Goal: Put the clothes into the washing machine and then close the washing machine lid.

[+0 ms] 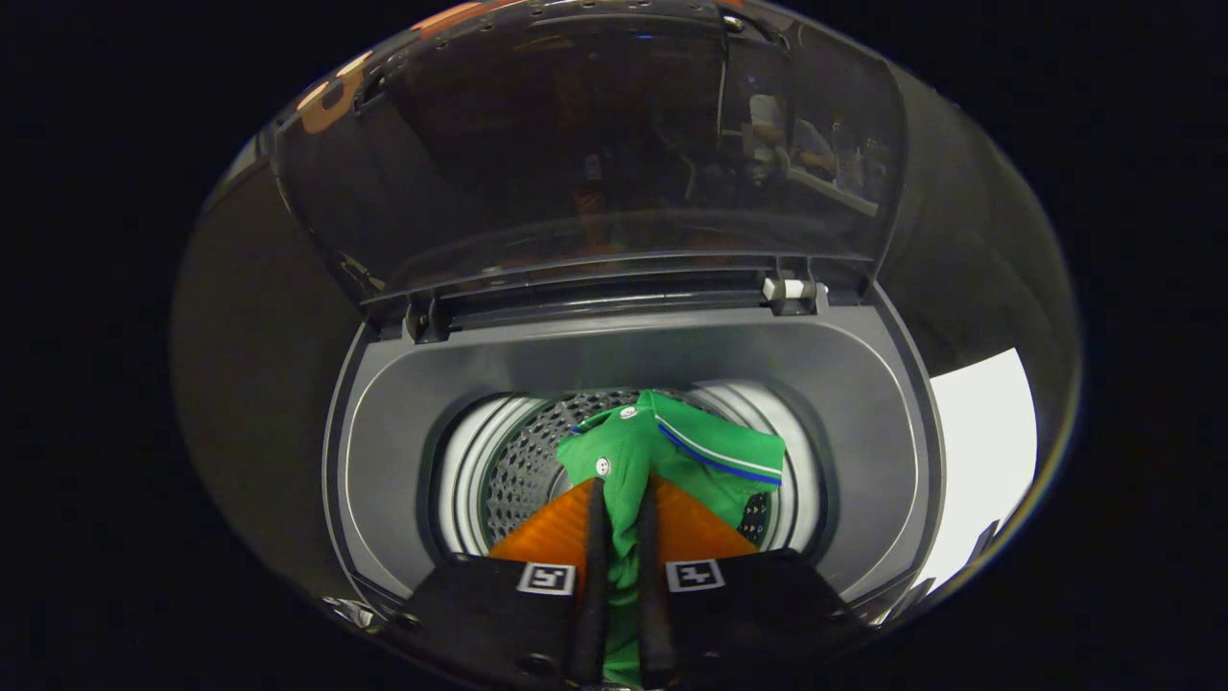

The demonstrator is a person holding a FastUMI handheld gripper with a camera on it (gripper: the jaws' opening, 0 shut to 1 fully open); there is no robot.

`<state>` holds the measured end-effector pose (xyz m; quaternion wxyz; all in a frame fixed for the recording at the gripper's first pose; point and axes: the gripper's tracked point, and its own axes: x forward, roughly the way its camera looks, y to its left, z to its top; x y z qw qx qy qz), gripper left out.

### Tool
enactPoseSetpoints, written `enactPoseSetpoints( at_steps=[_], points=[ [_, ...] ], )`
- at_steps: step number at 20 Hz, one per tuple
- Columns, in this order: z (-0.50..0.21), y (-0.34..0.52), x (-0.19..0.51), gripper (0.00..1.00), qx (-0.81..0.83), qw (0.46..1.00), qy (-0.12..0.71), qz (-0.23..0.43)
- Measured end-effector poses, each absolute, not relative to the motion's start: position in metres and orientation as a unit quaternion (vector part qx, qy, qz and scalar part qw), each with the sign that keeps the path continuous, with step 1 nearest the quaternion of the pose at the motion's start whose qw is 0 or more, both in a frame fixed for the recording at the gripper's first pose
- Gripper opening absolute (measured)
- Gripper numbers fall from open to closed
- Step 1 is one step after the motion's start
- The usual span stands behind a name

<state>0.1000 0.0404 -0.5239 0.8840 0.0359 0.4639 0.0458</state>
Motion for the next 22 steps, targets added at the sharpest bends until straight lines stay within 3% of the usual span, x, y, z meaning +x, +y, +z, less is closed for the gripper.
enactPoseSetpoints(
  at_steps=[5,9,22],
  points=[
    [-0.49,0.033,0.083,0.5,0.034,0.897,0.44,0.035],
    [-0.443,0.029,0.068,1.0,0.036,0.911,0.41,0.026],
    [-0.253,0.042,0.104,0.99,0.015,0.957,0.286,0.043]
  ],
)
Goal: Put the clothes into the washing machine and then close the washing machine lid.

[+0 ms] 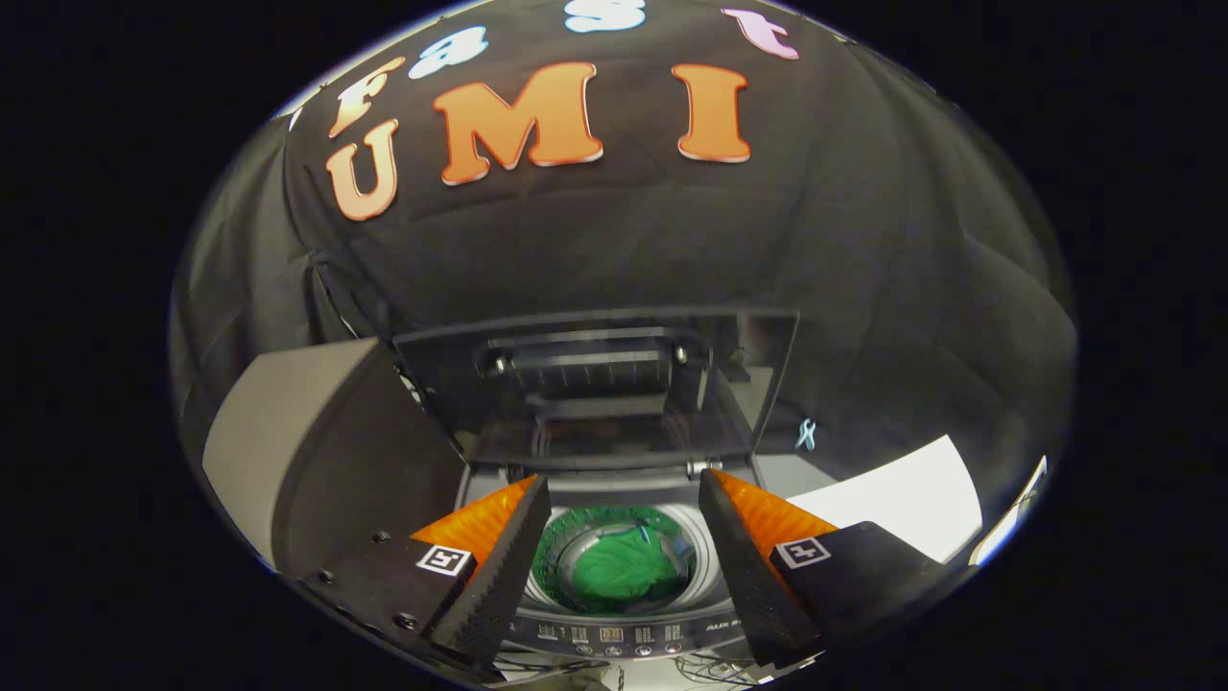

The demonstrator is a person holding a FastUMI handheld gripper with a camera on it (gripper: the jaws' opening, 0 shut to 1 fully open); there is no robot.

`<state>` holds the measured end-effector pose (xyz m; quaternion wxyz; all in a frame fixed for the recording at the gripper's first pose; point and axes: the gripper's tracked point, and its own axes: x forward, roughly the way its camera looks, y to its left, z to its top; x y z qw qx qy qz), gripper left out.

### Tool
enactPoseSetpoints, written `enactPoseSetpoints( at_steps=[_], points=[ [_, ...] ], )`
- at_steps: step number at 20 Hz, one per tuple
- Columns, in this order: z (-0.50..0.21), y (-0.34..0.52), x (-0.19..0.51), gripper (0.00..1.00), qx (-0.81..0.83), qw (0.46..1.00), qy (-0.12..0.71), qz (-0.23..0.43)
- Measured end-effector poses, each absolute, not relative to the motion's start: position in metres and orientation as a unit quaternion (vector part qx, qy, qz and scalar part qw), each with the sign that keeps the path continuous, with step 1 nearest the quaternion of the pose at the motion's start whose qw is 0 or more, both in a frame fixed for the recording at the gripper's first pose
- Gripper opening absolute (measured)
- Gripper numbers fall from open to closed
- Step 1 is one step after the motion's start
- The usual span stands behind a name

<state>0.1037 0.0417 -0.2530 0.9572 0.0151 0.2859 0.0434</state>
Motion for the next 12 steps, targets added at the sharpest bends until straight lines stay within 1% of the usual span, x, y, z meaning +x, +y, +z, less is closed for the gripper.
enactPoseSetpoints(
  at_steps=[4,9,12],
  points=[
    [-0.183,0.055,0.135,0.99,0.013,0.973,0.226,0.052],
    [-0.172,0.057,0.185,0.99,-0.028,0.977,0.204,0.052],
    [-0.194,0.058,0.22,0.99,-0.037,0.972,0.229,0.047]
  ],
)
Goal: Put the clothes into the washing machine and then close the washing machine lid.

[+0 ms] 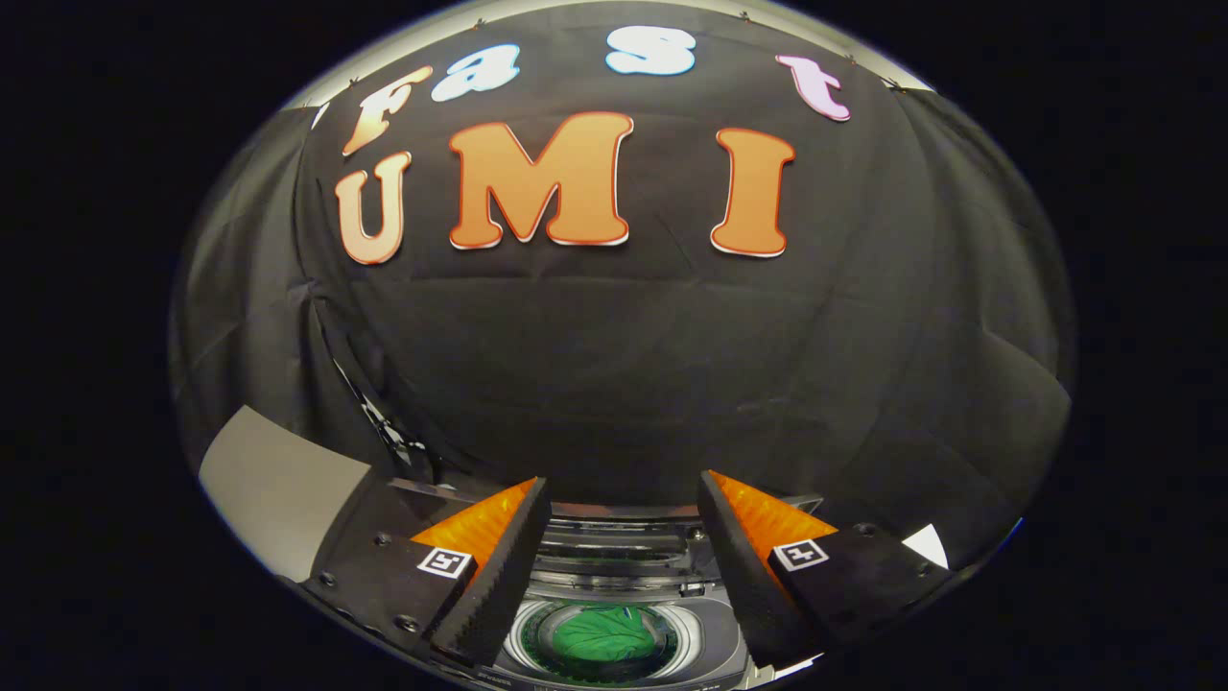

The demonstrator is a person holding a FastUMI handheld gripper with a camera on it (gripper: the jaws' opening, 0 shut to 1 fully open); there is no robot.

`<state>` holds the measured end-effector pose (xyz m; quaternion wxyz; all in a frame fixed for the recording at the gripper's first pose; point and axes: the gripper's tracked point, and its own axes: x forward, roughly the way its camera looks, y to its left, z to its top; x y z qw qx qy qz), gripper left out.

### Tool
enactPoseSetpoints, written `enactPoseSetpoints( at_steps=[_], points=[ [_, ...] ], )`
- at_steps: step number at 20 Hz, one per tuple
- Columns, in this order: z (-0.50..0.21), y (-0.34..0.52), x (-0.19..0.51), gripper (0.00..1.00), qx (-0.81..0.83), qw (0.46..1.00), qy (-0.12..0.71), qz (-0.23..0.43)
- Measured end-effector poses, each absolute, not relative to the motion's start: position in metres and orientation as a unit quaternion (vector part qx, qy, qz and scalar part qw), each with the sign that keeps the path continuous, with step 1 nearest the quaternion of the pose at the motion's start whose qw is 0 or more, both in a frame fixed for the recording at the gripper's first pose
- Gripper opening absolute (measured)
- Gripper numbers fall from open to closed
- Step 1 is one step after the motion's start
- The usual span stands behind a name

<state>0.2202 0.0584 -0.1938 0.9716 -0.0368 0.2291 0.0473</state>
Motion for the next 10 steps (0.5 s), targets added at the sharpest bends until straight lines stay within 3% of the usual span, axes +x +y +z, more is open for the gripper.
enactPoseSetpoints(
  at_steps=[10],
  points=[
    [-0.251,0.082,0.287,1.0,-0.038,0.96,0.274,0.052]
  ],
)
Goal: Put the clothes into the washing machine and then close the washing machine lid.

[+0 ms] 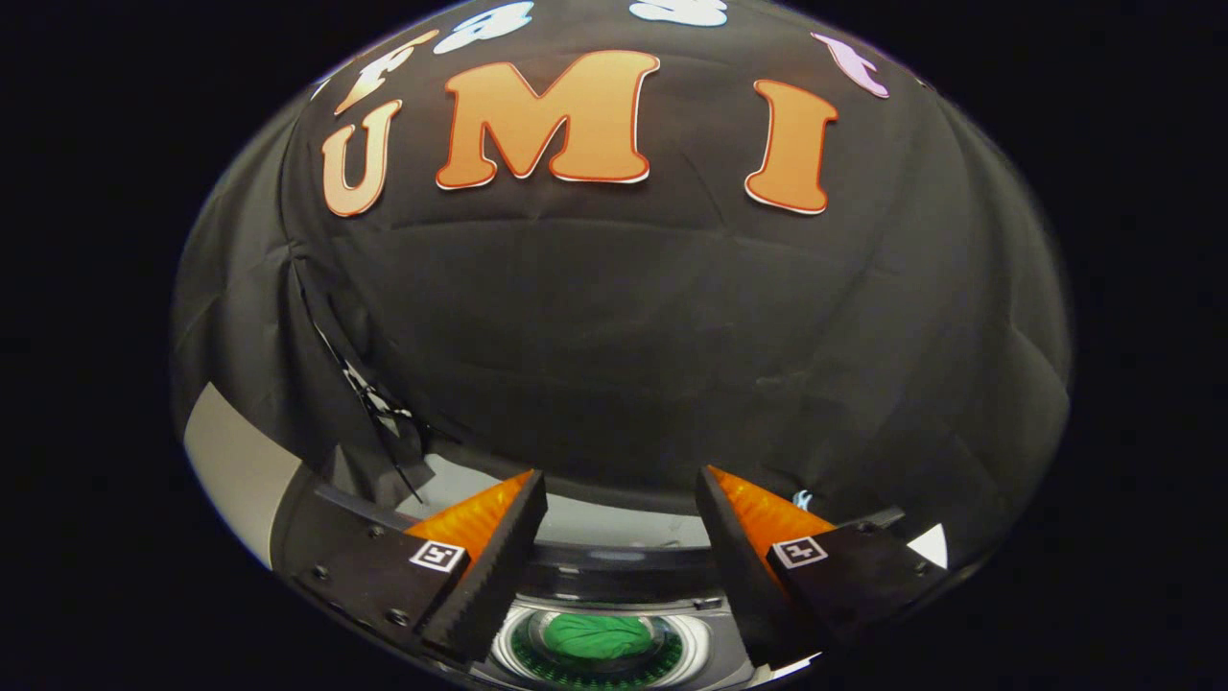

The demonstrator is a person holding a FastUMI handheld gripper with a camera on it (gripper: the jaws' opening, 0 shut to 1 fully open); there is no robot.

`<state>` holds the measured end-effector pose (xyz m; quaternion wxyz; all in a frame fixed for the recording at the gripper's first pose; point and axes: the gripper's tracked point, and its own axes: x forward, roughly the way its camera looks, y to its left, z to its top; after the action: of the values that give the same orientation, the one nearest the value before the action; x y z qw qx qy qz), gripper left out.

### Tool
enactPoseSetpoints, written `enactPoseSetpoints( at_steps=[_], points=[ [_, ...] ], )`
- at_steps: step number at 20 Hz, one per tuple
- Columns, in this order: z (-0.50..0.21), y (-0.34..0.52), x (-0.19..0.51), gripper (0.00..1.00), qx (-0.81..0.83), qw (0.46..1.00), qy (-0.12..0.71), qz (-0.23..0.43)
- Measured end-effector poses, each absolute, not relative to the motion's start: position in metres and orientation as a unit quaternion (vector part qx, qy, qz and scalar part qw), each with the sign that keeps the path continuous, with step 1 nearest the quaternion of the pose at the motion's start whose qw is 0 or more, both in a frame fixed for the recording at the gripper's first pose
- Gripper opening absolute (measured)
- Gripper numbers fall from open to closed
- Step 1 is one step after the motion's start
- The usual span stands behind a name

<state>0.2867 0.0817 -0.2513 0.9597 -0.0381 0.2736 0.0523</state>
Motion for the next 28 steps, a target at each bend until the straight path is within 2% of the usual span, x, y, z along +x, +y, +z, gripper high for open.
enactPoseSetpoints(
  at_steps=[2,7,17,21,25,28],
  points=[
    [-0.254,0.082,0.287,0.97,-0.018,0.961,0.272,0.05],
    [-0.255,0.078,0.268,0.98,-0.003,0.963,0.262,0.058],
    [-0.271,0.07,0.171,1.0,-0.002,0.964,0.254,0.077],
    [-0.3,0.067,0.128,1.0,0.003,0.956,0.279,0.088],
    [-0.356,0.044,0.079,1.0,0.002,0.94,0.334,0.07],
    [-0.364,0.023,0.061,1.0,0.025,0.937,0.344,0.045]
  ],
)
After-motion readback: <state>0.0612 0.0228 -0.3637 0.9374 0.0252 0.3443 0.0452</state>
